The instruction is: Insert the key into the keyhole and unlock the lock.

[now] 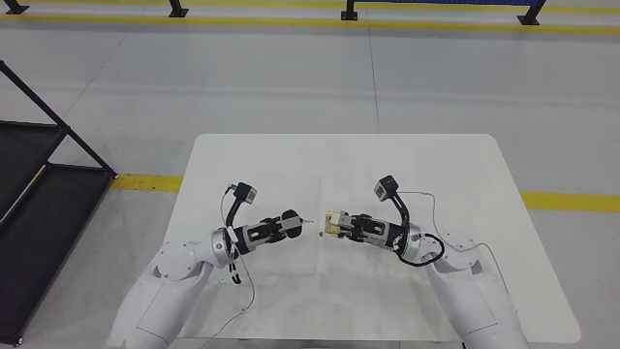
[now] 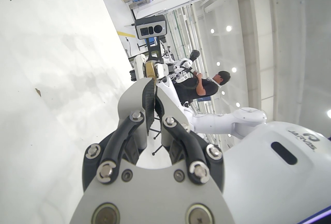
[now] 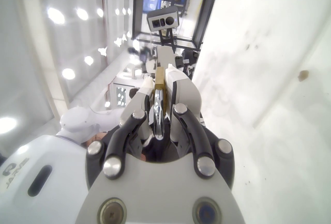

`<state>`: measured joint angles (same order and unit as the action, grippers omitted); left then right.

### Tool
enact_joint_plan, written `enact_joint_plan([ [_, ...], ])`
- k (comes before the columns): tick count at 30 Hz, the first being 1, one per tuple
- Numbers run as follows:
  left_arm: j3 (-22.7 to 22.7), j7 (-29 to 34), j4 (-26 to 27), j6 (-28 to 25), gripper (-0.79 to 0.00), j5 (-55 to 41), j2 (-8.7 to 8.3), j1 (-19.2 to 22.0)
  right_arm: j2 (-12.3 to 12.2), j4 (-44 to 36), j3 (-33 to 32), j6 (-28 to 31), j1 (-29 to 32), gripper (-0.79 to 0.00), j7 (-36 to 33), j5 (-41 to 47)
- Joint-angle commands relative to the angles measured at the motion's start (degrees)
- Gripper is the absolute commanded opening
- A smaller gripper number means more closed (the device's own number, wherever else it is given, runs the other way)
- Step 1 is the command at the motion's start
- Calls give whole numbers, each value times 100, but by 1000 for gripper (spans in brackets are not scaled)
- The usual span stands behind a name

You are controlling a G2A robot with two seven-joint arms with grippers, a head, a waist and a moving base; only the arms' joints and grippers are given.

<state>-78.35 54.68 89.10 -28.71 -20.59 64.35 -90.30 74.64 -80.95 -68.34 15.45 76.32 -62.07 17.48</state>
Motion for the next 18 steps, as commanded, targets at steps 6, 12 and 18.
enact_joint_plan([
  [6,32,-319,114,-58,-785,149,-4,-158,-38,-206,20,-147,127,-785,81,15],
  [12,32,-319,114,-58,-785,149,-4,-158,-38,-206,20,-147,127,-785,81,15],
  [18,49,-368,126,-57,-785,151,0,-168,-38,-206,20,-147,127,-785,81,15],
])
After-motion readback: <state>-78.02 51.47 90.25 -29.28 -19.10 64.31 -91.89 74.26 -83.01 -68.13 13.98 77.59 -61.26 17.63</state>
